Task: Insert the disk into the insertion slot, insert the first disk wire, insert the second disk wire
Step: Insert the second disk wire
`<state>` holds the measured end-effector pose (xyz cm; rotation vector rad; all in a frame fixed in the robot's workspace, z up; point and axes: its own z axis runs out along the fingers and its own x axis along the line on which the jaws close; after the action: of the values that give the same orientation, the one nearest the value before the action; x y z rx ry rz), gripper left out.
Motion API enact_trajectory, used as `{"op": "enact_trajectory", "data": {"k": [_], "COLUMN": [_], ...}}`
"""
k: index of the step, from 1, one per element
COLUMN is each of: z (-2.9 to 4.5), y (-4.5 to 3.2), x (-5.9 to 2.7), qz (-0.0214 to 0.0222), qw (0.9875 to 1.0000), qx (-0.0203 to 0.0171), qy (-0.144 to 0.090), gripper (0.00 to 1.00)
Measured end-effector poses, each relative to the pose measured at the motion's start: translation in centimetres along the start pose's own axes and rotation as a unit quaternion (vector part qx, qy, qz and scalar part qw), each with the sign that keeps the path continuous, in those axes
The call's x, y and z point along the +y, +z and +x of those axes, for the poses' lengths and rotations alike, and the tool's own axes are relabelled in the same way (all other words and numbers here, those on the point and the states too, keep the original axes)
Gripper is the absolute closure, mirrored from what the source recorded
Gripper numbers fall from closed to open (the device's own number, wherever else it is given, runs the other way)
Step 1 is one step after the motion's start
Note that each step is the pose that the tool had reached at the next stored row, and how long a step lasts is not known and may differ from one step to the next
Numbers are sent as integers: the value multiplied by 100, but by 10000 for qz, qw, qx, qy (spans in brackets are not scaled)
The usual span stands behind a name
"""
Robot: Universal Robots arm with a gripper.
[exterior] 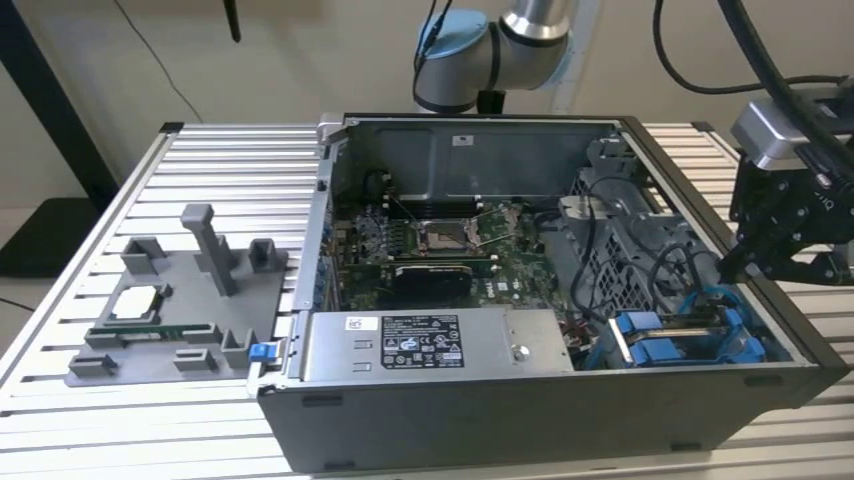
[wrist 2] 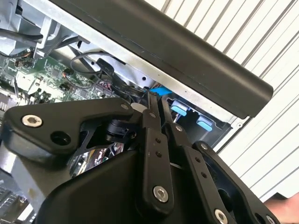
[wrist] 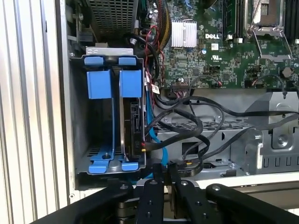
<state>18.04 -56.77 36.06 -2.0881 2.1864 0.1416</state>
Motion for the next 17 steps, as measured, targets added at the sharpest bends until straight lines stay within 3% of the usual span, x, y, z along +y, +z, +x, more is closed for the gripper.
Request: {"op": "enact_trajectory", "data": {"k": [8,17], "z": [-12,-37], "y": [-84,-264], "x": [6,42], "qz": [0,0], "qw": [10000,10000], "qx": [0,0], "qy": [0,0], "gripper": [100,100]}}
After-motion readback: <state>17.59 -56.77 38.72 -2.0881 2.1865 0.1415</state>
